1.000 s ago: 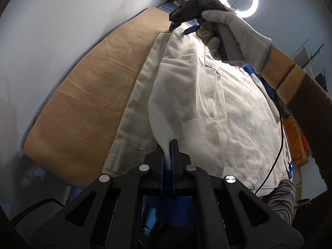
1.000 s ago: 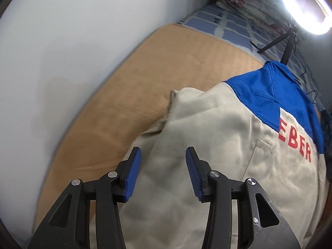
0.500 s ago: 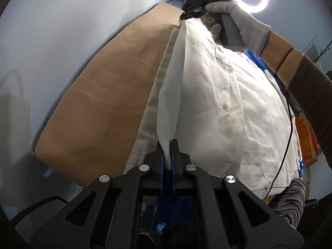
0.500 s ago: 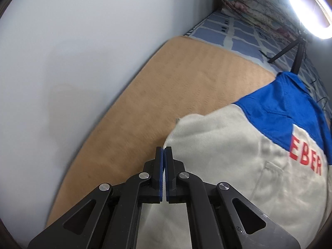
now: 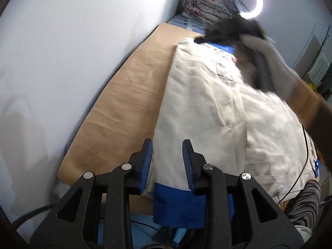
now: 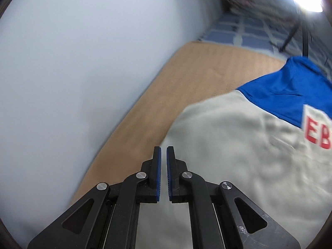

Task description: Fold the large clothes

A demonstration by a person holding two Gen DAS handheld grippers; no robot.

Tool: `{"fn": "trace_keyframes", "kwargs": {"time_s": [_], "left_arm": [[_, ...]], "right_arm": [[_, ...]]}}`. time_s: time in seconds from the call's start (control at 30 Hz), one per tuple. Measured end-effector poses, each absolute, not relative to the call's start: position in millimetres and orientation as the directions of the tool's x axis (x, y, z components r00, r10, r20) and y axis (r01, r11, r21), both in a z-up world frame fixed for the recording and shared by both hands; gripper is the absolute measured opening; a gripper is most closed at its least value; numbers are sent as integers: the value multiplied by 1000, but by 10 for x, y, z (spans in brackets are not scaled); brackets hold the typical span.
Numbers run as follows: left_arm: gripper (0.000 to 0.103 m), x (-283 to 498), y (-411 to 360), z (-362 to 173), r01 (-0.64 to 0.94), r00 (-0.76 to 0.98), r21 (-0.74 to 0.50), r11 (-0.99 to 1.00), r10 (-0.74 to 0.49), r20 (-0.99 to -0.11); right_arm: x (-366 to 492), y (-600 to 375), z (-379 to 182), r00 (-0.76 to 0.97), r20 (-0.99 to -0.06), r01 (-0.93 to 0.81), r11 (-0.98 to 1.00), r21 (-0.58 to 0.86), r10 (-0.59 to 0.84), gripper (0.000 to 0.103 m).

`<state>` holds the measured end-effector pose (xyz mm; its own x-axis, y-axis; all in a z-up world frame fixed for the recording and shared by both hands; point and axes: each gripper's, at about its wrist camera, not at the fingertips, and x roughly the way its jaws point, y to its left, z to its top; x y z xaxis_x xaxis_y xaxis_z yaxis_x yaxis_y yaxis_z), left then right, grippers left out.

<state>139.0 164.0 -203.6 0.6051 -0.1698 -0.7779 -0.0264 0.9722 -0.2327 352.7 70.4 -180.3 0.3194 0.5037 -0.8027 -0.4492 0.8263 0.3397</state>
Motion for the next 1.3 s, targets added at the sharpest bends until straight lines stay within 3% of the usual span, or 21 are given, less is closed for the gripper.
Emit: {"fn": "trace_keyframes", "kwargs": {"time_s": [0.13, 0.33, 0.53, 0.7, 0.97, 1.1, 1.2, 1.3], "left_arm": [[29, 1443, 1778, -2087, -42, 583, -343, 938, -256, -771], [29, 1402, 1893, -2215, -78, 563, -394, 916, -286, -776], [29, 1391, 1872, -2345, -98, 539, -306, 947, -208, -816], [29, 1469, 1878, -2557, -113, 508, -278, 954, -185, -841], [29, 1223, 2119, -2391, -109, 566, -395, 912, -270, -779], [29, 1286, 2116, -2455, -119, 547, -431, 894, -303, -780], [41, 1348, 2161, -2567, -140, 525, -502, 853, -366, -769], [41, 1387, 2175, -2645, -153, 508, -555, 817, -417, -754]], "right_arm": [[2761, 400, -1727, 227, -791, -525, 755, 392, 569, 4], [1644, 189, -1833, 84, -782, -574, 671, 469, 618, 4], [855, 324, -1993, 88, -804, -668, 633, 391, 589, 4], [717, 540, -2265, 165, -845, -695, 668, 266, 508, 4], [519, 395, -1851, 143, -766, -693, 616, 375, 627, 4], [339, 435, -1933, 121, -769, -714, 593, 372, 627, 4], [299, 585, -2160, 102, -801, -726, 594, 345, 590, 4], [233, 662, -2227, 129, -813, -746, 596, 298, 568, 4]]}}
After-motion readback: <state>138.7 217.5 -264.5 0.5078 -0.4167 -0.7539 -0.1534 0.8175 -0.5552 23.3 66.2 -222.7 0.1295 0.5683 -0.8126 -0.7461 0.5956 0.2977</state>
